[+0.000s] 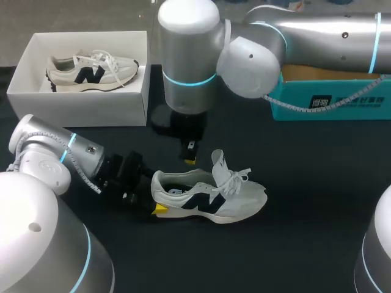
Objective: Take the shoe out of the shoebox, open the shoe tongue, remove and reinsert the insole, then place the shoe into the shoebox
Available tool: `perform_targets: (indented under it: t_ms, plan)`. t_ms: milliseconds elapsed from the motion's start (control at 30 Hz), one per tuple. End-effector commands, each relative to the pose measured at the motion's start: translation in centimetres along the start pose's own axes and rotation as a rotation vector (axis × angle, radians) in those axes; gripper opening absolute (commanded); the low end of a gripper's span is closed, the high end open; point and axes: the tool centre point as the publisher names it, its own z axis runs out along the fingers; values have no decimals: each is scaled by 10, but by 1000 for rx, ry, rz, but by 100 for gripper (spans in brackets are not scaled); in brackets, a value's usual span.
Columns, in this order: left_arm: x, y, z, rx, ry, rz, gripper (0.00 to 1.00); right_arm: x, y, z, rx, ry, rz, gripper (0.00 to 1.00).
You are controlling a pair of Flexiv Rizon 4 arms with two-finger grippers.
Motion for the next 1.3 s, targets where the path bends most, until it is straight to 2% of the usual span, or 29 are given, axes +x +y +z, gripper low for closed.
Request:
perform_targets:
  t_ms: [33, 300, 633, 867, 1067, 1300]
  plan:
    - [-1, 2, 2, -2, 2, 0, 0, 8, -7, 12, -25, 1, 1, 0]
    - [-1, 2, 2, -2, 2, 0, 0, 12, -5, 35, -34, 65, -19, 0]
    - [-1, 2, 2, -2, 2, 0, 0, 7, -5, 51, -34, 112, -38, 0]
    - [-1, 2, 2, -2, 2, 0, 0, 13, -8, 63, -22, 145, -35, 0]
    - [-1, 2, 2, -2, 2, 0, 0, 22, -7, 70, 2, 137, -17, 0]
    - [-1, 2, 2, -2, 2, 0, 0, 23, -8, 72, 13, 135, -5, 0]
